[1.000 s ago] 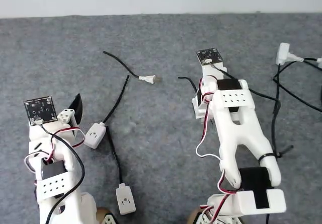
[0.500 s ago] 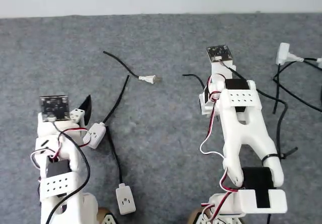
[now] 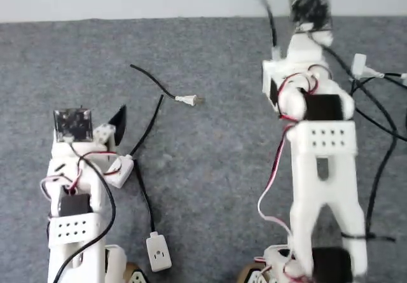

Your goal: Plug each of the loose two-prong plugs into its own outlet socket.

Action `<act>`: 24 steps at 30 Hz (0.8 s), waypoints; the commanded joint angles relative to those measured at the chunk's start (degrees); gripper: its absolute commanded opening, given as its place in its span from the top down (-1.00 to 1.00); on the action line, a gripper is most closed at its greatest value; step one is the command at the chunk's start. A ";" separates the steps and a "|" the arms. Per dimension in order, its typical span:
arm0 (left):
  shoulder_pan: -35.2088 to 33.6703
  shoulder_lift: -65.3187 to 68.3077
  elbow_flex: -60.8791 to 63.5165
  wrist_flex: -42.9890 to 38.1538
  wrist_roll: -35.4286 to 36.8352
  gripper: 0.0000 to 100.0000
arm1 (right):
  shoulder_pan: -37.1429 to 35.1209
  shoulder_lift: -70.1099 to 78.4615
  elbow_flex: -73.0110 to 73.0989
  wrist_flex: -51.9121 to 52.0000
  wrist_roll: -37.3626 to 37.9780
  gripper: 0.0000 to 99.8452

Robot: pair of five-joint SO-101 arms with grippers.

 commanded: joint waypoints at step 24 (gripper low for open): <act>31.82 -1.14 -29.05 27.08 -18.90 0.47 | -20.00 -11.12 -19.16 -1.45 3.34 0.98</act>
